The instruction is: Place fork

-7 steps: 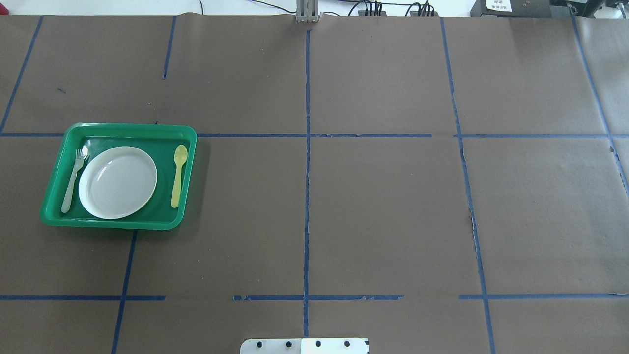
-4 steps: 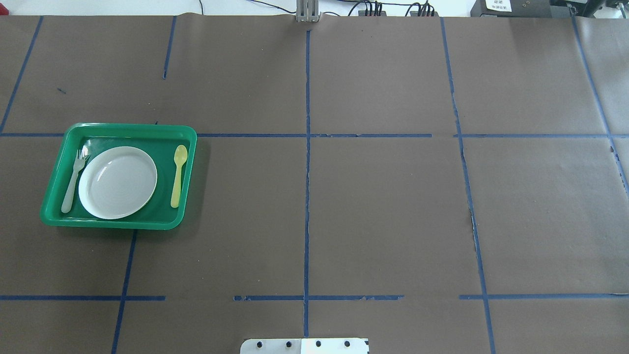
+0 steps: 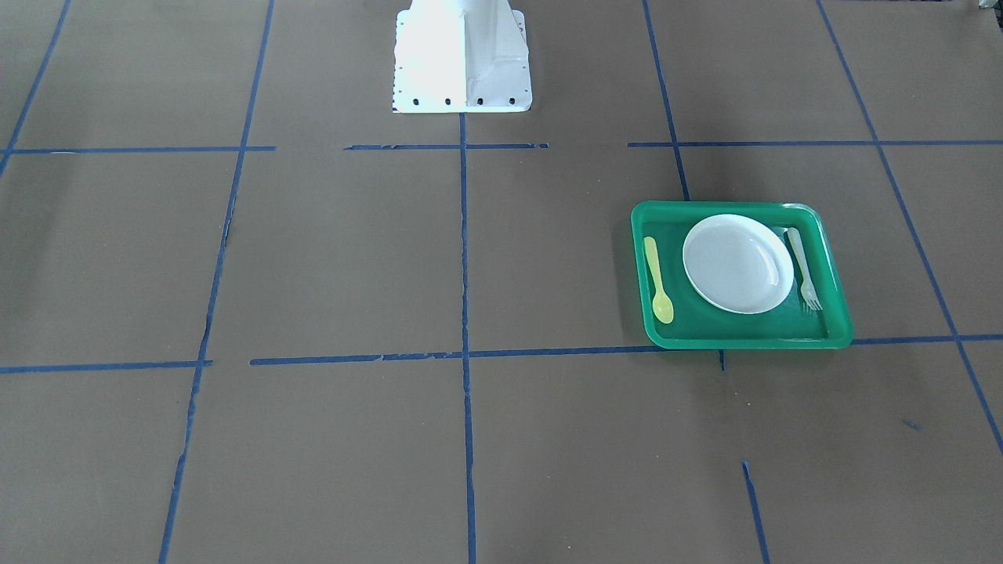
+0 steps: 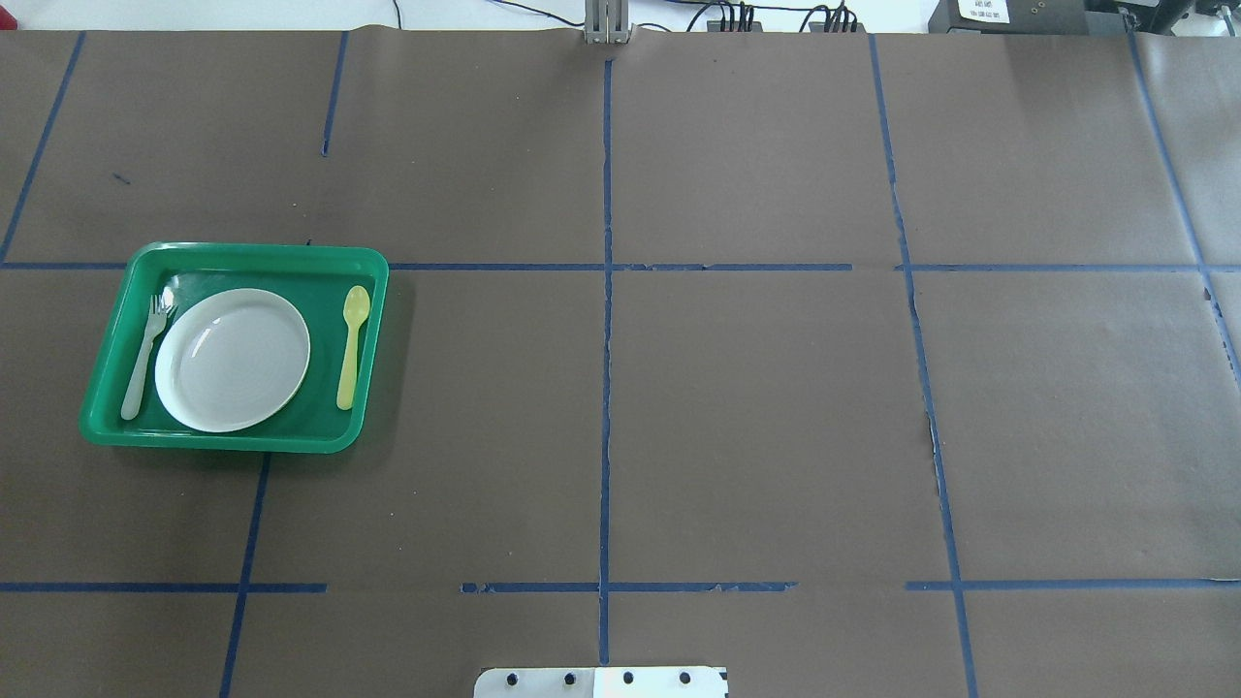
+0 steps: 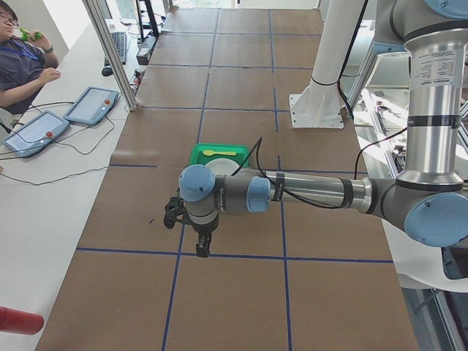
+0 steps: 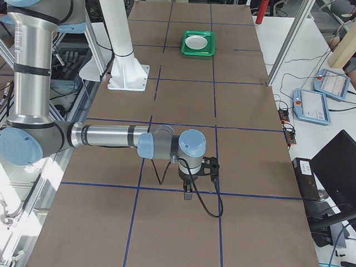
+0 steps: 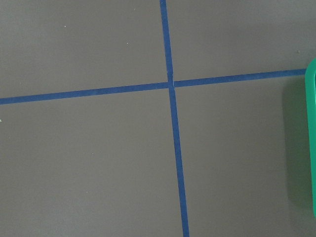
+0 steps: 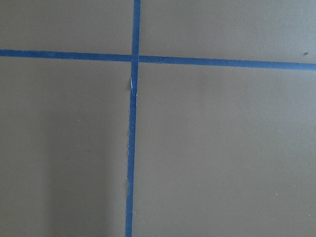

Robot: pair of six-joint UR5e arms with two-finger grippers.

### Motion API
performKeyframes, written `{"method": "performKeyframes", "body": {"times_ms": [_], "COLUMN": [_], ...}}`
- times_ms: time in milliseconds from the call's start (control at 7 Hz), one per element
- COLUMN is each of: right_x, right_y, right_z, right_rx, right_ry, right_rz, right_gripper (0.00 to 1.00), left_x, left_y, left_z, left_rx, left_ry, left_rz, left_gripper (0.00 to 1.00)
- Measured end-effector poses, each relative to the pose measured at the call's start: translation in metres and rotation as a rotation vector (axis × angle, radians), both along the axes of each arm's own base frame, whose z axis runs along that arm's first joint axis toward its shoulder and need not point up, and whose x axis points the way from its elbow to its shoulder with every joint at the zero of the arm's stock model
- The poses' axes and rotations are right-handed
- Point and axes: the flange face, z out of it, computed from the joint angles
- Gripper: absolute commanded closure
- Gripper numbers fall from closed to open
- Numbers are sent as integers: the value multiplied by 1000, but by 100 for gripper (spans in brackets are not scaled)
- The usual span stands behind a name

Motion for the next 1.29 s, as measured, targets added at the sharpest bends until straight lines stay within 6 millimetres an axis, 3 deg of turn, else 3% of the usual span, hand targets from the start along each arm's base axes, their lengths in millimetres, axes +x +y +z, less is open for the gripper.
{"method": "performKeyframes", "body": {"times_ms": [1286], "right_x": [0], "right_y": [0], "right_z": [0], "right_rx": [0], "right_ry": [0], "right_rz": [-1], "right_gripper": [0], "left_x": [-1], "left_y": [8], "left_z": [9], "left_rx": [-22], "left_ry": [-5], "left_rz": [0], "left_gripper": [0]}}
